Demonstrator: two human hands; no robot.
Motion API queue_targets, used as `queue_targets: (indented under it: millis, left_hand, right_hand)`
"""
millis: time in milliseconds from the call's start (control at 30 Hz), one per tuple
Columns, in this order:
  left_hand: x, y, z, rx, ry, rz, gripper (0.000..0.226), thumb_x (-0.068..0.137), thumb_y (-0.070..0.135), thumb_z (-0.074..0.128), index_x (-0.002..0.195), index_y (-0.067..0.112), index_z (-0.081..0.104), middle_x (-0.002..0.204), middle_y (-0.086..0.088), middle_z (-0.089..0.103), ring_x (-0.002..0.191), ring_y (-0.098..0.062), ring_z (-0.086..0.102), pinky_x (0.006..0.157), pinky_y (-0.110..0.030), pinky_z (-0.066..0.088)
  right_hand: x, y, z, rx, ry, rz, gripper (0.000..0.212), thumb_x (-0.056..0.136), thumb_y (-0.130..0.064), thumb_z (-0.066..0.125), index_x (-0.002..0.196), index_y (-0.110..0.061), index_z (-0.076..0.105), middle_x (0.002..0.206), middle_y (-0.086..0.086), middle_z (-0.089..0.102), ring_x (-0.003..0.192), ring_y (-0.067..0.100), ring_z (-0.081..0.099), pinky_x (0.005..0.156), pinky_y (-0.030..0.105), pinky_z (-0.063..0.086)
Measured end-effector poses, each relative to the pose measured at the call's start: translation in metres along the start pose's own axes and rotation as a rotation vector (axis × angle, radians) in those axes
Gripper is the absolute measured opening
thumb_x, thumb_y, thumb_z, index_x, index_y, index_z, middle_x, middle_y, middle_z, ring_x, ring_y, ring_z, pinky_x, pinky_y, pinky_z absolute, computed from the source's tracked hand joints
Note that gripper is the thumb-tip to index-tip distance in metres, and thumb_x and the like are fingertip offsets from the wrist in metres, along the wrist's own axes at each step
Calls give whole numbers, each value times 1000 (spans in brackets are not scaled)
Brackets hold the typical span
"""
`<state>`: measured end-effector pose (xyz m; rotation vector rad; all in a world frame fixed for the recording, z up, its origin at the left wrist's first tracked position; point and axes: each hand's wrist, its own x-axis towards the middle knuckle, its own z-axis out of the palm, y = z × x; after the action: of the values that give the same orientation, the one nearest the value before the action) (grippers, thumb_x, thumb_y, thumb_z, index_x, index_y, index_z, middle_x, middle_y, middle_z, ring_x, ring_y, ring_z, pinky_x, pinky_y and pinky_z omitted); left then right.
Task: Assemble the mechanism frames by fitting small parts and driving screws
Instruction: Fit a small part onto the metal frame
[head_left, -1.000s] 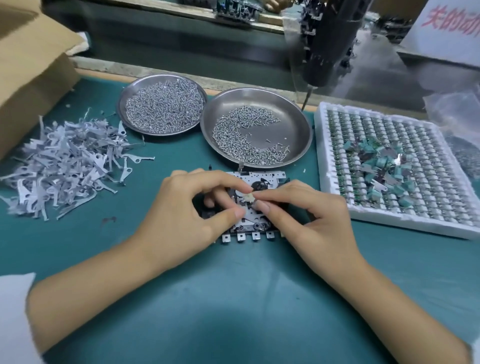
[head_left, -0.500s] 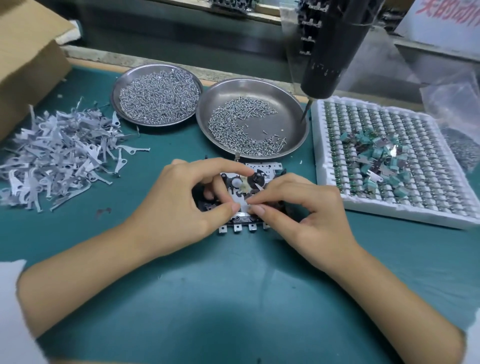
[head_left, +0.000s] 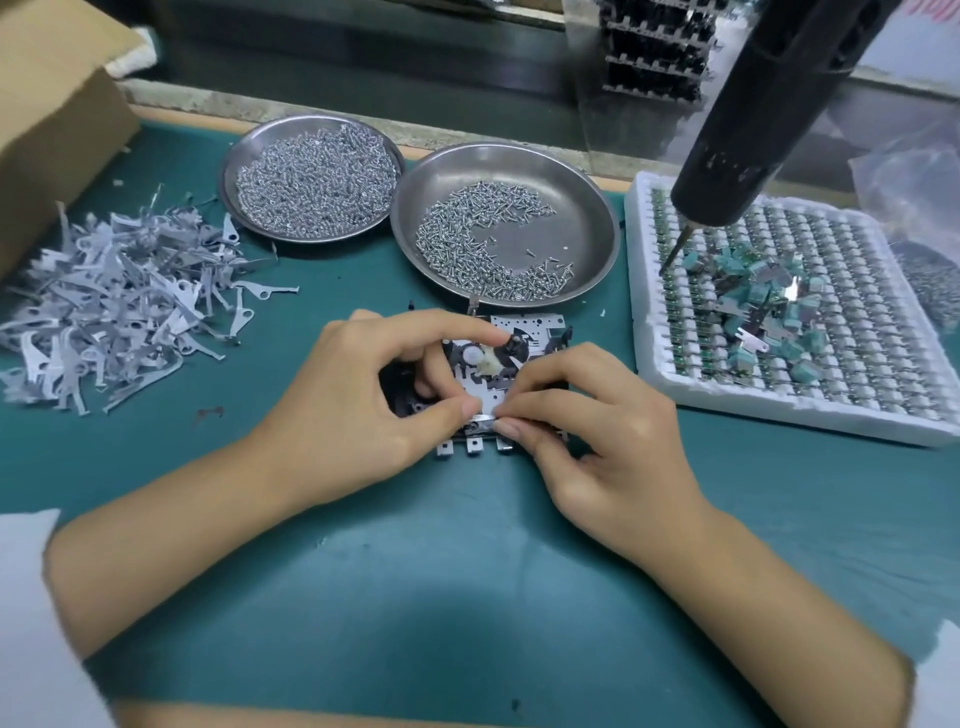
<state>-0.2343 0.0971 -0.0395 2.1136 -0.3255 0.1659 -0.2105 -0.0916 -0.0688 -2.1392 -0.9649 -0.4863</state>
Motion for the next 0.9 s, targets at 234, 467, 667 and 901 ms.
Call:
queue_targets:
  millis: [234, 467, 667, 901]
  left_hand:
    - [0, -1, -1, 12, -2, 4, 40, 69, 21, 71, 104, 38, 63, 64, 11, 68, 75, -10, 54, 77, -11, 37]
    - [6, -5, -9, -42, -88, 21, 41, 71, 15, 78, 107, 31, 66, 65, 6, 69, 63, -15, 55, 72, -10, 41]
    - [8, -1, -10, 67, -116, 54, 39, 71, 28, 73, 108, 35, 64, 73, 17, 70, 72, -9, 54, 83, -26, 36]
    - [9, 6, -9, 73, -123, 48, 37, 71, 33, 73, 107, 36, 64, 73, 19, 70, 69, -10, 52, 83, -24, 33]
  right_hand:
    - [4, -3, -4, 100, -42, 61, 3, 79, -3, 72, 77, -1, 74, 83, 7, 65, 76, 19, 58, 73, 21, 45]
    - [10, -1, -10, 348, 6, 250, 17, 87, -6, 61, 83, 6, 72, 83, 13, 66, 78, 23, 62, 71, 35, 50]
    - [10, 2, -11, 392, 3, 276, 18, 87, -7, 60, 83, 5, 72, 84, 13, 66, 80, 22, 63, 74, 33, 50]
    - [9, 0, -11, 353, -2, 229, 14, 85, -5, 62, 83, 4, 73, 83, 11, 66, 78, 20, 63, 70, 31, 50]
